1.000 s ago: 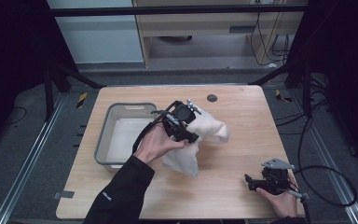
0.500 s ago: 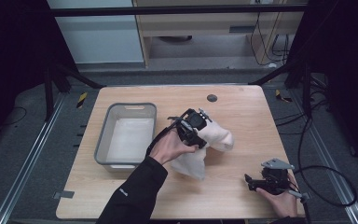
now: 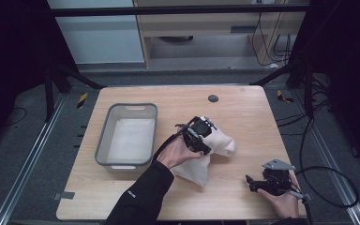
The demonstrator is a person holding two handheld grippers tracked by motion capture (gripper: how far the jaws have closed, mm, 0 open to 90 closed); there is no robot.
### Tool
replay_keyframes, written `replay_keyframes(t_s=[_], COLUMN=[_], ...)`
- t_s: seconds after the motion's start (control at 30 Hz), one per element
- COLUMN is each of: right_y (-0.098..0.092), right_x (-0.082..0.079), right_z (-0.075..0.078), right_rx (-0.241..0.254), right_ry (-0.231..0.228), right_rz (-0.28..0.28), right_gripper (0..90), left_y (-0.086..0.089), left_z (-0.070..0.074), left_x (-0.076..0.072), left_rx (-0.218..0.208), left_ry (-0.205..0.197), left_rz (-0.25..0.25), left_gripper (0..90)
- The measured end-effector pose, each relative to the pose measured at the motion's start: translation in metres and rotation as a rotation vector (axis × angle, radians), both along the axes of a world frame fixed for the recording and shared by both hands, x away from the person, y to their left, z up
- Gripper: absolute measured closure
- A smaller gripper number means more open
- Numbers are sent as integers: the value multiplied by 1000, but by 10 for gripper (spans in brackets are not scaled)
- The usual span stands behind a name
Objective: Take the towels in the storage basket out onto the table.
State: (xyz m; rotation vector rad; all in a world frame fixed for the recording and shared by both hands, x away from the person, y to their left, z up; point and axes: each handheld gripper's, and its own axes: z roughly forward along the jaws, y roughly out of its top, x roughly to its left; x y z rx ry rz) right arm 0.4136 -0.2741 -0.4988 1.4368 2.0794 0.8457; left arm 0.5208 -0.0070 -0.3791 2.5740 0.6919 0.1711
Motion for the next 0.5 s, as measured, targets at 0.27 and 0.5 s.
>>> replay_keyframes(t_s=[0.27, 0.5], right_y=[0, 0], right_x=[0, 0], right_z=[0, -1], right_rx=[-2, -7], right_ry=[2, 2], right_rz=[2, 5], right_gripper=[55, 55], left_y=[-1, 2], left_z=[-11, -17], left_x=[-3, -6], left_rx=[-7, -8], left_ry=[0, 3], left_rz=[-3, -5], left_gripper=[551, 521])
